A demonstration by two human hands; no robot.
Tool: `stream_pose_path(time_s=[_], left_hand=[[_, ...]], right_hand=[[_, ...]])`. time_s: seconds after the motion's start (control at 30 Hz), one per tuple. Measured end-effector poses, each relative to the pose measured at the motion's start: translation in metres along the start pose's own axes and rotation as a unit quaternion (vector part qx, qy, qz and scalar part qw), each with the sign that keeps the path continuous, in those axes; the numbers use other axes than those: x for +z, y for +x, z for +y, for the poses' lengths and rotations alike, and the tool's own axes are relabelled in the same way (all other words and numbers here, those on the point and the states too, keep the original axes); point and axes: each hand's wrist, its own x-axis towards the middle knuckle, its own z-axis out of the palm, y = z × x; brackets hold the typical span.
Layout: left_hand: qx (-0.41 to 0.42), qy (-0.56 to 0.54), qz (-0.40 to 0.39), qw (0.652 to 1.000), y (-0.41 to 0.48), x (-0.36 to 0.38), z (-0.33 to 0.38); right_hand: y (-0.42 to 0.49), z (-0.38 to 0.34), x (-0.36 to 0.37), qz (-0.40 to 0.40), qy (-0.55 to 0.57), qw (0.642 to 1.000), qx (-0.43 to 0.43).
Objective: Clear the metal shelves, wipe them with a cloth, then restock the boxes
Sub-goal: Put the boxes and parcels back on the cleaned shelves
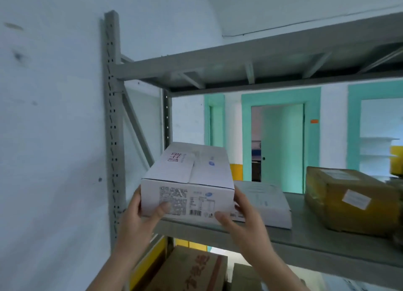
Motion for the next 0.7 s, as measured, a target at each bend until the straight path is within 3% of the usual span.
stream_pose_path(time_s=[0.27,0.4,0.57,0.7], left_hand=[[-0.047,0.120,-0.052,0.990,0.068,-0.016,-0.072],[-0.072,0.145,-0.145,0.976,0.105,-0.021,-0.110],[-0.098,0.232,-0.250,0.935,0.163,-0.023,-0.151],[-0.074,0.228,-0.244,0.940,0.184,-0.015,-0.178]], right_hand=[[0.063,0.037,0.048,-0.077,-0.049,0.993,0.070],[0.089,0.063,0.077,-0.079,-0.100,0.987,0.097],[0.125,0.085,0.100,-0.121,-0.243,0.953,0.137],[0.144,0.101,0.115,-0.145,-0.296,0.931,0.155]])
